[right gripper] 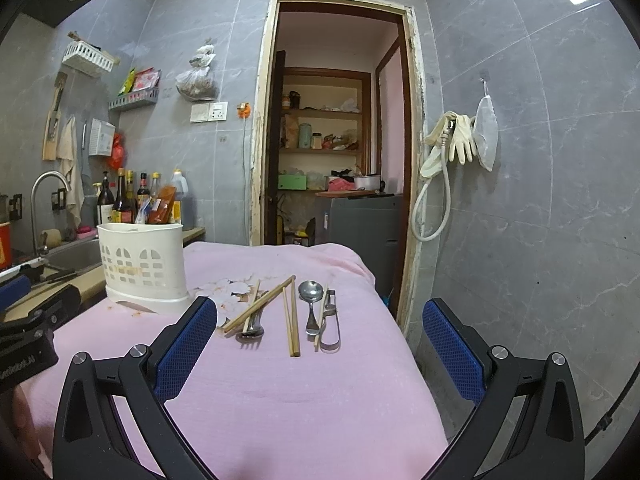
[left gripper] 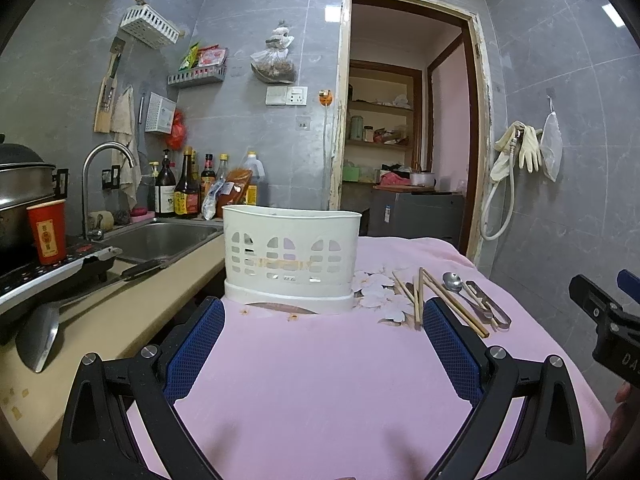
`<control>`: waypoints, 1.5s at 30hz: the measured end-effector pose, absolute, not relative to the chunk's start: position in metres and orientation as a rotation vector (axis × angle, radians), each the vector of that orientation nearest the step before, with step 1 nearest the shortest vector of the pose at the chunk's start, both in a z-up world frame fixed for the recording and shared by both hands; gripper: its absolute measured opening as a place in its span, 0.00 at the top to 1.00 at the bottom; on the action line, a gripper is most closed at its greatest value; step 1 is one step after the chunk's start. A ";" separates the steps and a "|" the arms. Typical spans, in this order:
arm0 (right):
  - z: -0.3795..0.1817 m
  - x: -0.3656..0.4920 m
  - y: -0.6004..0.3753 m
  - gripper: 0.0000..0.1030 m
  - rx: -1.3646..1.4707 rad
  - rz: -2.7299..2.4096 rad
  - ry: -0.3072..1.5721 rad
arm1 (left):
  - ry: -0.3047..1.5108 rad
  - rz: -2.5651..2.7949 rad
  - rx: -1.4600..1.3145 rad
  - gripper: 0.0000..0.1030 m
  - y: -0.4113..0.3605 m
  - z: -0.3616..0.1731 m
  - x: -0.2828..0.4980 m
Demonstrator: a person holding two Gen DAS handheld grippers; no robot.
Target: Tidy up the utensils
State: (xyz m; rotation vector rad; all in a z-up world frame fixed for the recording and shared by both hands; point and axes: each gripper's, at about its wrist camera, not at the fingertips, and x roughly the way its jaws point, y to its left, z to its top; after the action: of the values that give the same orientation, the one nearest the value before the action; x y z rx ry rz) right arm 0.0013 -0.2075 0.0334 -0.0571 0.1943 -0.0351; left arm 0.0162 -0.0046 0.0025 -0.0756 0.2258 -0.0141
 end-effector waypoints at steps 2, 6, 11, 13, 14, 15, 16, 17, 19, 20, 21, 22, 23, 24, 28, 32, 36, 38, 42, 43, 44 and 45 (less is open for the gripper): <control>0.033 0.005 -0.209 0.00 -0.062 -0.035 0.197 | 0.235 -0.017 -0.069 0.06 -0.006 0.006 0.024; 0.036 0.020 -0.214 0.00 -0.085 -0.034 0.203 | 0.265 -0.036 -0.050 0.06 -0.012 0.015 0.045; 0.047 0.045 -0.228 0.00 -0.133 -0.021 0.212 | 0.324 -0.089 -0.039 0.06 -0.019 0.026 0.078; 0.050 0.057 -0.235 0.00 -0.142 -0.011 0.231 | 0.352 -0.116 -0.043 0.06 -0.022 0.029 0.092; 0.052 0.066 -0.240 0.00 -0.145 0.007 0.242 | 0.379 -0.139 -0.051 0.06 -0.023 0.030 0.102; 0.053 0.077 -0.246 0.00 -0.148 0.026 0.264 | 0.407 -0.160 -0.059 0.06 -0.025 0.031 0.112; 0.054 0.086 -0.249 0.00 -0.150 0.036 0.287 | 0.423 -0.172 -0.064 0.06 -0.026 0.033 0.119; 0.054 0.095 -0.253 0.00 -0.152 0.044 0.312 | 0.445 -0.193 -0.069 0.06 -0.028 0.034 0.129; 0.052 0.115 -0.261 0.00 -0.145 0.070 0.366 | 0.496 -0.233 -0.073 0.06 -0.033 0.035 0.149; 0.052 0.122 -0.265 0.00 -0.136 0.079 0.385 | 0.520 -0.250 -0.076 0.06 -0.036 0.035 0.159; 0.051 0.131 -0.269 0.00 -0.128 0.085 0.407 | 0.543 -0.266 -0.081 0.06 -0.038 0.035 0.168; 0.051 0.135 -0.271 0.00 -0.125 0.088 0.419 | 0.555 -0.278 -0.083 0.06 -0.041 0.034 0.173; 0.050 0.143 -0.274 0.00 -0.124 0.092 0.432 | 0.575 -0.298 -0.082 0.07 -0.045 0.032 0.183; 0.049 0.149 -0.277 0.00 -0.123 0.089 0.446 | 0.586 -0.308 -0.072 0.10 -0.049 0.032 0.189; 0.043 0.176 -0.286 0.09 -0.098 0.093 0.513 | 0.634 -0.350 -0.013 0.29 -0.068 0.027 0.210; 0.033 0.202 -0.292 0.26 -0.067 0.123 0.597 | 0.710 -0.397 0.018 0.47 -0.082 0.015 0.239; 0.020 0.224 -0.291 0.41 -0.060 0.148 0.683 | 0.785 -0.380 0.046 0.66 -0.092 0.001 0.269; 0.014 0.231 -0.289 0.46 -0.064 0.155 0.711 | 0.832 -0.379 0.056 0.71 -0.096 -0.011 0.285; 0.004 0.243 -0.285 0.55 -0.073 0.178 0.758 | 0.909 -0.369 0.035 0.80 -0.095 -0.029 0.310; 0.002 0.245 -0.284 0.55 -0.075 0.185 0.767 | 0.922 -0.366 0.030 0.82 -0.095 -0.032 0.315; 0.000 0.248 -0.283 0.56 -0.077 0.191 0.776 | 0.938 -0.363 0.018 0.82 -0.094 -0.037 0.322; -0.002 0.252 -0.283 0.57 -0.075 0.197 0.787 | 0.948 -0.362 0.015 0.83 -0.094 -0.039 0.326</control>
State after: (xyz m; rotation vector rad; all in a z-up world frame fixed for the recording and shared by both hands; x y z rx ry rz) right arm 0.2516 -0.2827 -0.0019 -0.0755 0.7870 0.1972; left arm 0.3263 -0.0937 -0.0388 0.0149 0.9480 -0.3620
